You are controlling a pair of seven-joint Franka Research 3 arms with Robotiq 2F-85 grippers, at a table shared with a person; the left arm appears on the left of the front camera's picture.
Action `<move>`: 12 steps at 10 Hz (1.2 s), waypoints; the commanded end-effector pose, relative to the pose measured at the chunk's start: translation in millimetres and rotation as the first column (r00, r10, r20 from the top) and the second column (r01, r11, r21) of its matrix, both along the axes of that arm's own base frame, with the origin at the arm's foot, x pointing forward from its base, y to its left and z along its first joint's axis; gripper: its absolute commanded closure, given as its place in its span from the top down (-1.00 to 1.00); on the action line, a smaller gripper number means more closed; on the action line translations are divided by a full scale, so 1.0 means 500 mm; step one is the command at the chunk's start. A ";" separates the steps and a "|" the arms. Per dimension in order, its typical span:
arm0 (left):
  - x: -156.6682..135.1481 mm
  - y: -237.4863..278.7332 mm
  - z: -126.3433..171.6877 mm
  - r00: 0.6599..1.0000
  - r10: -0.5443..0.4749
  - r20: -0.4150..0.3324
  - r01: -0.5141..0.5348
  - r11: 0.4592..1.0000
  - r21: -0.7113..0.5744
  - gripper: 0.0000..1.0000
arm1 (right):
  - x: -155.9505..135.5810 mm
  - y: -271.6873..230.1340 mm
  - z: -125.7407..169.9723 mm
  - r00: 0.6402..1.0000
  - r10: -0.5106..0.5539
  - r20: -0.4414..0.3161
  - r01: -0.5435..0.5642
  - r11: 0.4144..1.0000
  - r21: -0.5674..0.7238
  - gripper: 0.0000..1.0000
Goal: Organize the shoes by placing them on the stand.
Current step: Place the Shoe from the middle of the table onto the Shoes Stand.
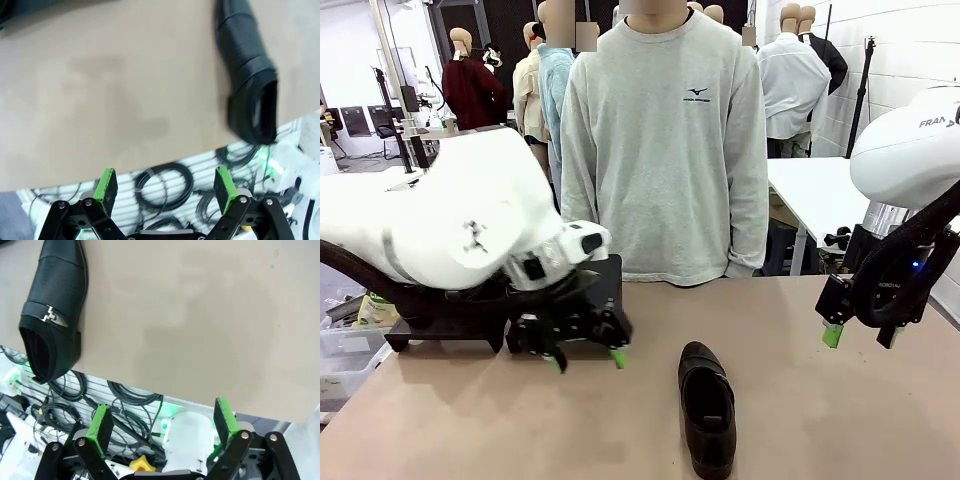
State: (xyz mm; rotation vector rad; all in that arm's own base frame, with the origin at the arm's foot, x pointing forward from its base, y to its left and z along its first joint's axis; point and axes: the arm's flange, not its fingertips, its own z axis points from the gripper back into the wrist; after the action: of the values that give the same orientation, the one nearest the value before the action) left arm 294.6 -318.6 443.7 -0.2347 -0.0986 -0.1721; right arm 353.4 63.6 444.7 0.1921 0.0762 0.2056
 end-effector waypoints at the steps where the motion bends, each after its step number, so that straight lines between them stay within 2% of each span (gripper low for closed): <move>1: 0.012 -0.082 -0.026 0.993 0.074 0.088 -0.070 0.996 -0.051 1.00 | -0.001 0.003 0.006 1.000 0.021 -0.003 -0.021 0.999 -0.025 1.00; 3: 0.007 -0.145 -0.033 0.984 0.152 0.088 -0.155 0.988 0.020 1.00 | -0.001 0.003 0.006 1.000 0.021 -0.003 -0.021 0.999 -0.025 1.00; 4: 0.002 -0.171 -0.036 0.977 0.170 0.125 -0.181 0.980 0.079 1.00 | -0.001 0.003 0.006 1.000 0.021 -0.003 -0.021 0.999 -0.025 1.00; 6: -0.003 -0.212 -0.053 0.974 0.206 0.097 -0.220 0.960 0.171 1.00 | -0.001 0.003 0.006 1.000 0.021 -0.003 -0.021 0.999 -0.025 1.00; 9: -0.002 -0.251 -0.060 0.977 0.205 0.066 -0.213 0.965 0.155 1.00 | -0.001 0.003 0.006 1.000 0.021 -0.003 -0.021 0.999 -0.025 1.00; 11: -0.003 -0.263 -0.079 0.972 0.235 -0.025 -0.228 0.962 0.150 1.00 | -0.001 0.003 0.006 1.000 0.021 -0.003 -0.021 0.999 -0.025 1.00; 12: -0.006 -0.271 -0.077 0.975 0.220 -0.032 -0.214 0.967 0.138 1.00 | -0.001 0.003 0.006 1.000 0.021 -0.003 -0.021 0.999 -0.025 1.00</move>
State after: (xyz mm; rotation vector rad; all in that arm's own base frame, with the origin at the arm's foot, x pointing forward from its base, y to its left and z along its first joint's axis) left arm 290.6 -447.1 402.1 -0.0811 -0.0933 0.0164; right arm 353.0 67.4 445.6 0.1820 0.0764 0.2169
